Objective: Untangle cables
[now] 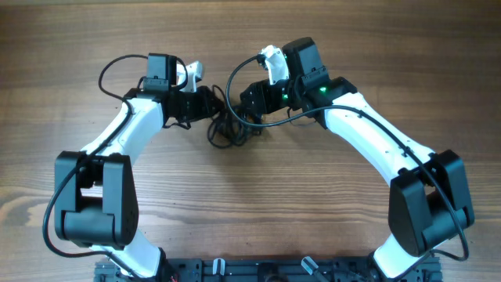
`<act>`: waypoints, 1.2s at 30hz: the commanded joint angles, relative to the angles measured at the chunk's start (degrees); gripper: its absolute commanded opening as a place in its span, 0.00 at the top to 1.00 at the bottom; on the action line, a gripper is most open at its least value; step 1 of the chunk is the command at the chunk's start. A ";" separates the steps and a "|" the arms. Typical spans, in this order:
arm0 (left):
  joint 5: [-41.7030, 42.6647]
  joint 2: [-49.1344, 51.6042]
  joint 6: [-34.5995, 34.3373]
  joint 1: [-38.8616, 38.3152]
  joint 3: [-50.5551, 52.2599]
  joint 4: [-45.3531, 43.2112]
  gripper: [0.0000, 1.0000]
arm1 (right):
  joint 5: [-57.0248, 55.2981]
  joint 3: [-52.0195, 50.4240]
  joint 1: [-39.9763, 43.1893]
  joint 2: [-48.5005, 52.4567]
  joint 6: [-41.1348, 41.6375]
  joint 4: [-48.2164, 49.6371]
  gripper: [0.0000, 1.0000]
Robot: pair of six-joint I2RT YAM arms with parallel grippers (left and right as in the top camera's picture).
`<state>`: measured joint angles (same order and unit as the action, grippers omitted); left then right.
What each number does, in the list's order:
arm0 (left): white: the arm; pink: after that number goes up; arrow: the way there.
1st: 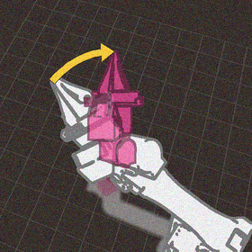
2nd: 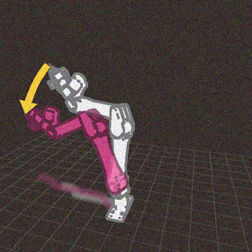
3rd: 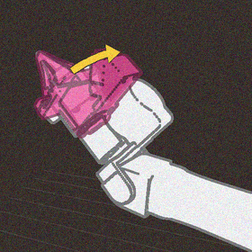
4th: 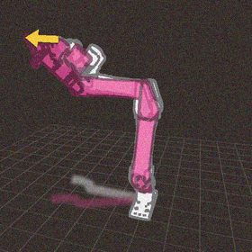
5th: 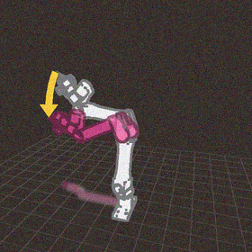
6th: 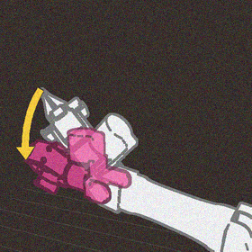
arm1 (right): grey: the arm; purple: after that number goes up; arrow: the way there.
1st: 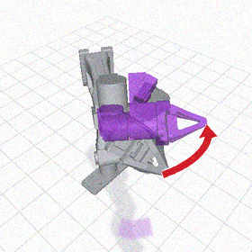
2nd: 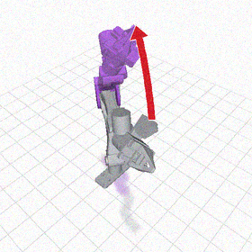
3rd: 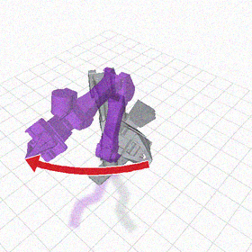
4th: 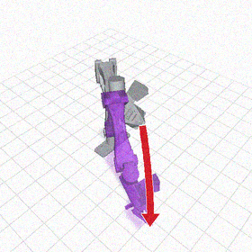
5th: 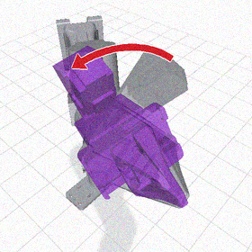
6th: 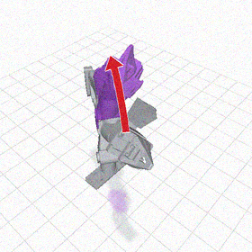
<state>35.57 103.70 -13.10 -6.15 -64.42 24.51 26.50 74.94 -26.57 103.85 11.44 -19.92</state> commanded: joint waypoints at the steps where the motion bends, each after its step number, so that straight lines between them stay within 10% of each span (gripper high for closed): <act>1: 4.04 -4.22 3.48 0.81 -2.01 3.32 0.57 | -1.25 0.37 -0.13 -0.96 0.74 -1.20 0.46; 19: -4.90 -2.89 -17.33 -4.39 -2.23 2.34 0.71 | -1.75 0.37 -0.13 -0.94 0.76 -3.69 0.44; 25: -3.54 -2.86 -15.06 -4.96 -2.23 7.08 0.96 | -3.19 0.37 -0.13 -0.94 0.72 -3.76 0.41; 36: -3.96 -2.62 -6.54 -5.01 -2.23 13.09 0.96 | -3.41 0.37 -0.13 -0.94 -2.78 -3.74 0.39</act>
<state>32.21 100.51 -22.13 -10.79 -66.30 36.69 23.90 74.94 -26.57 103.85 11.29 -23.59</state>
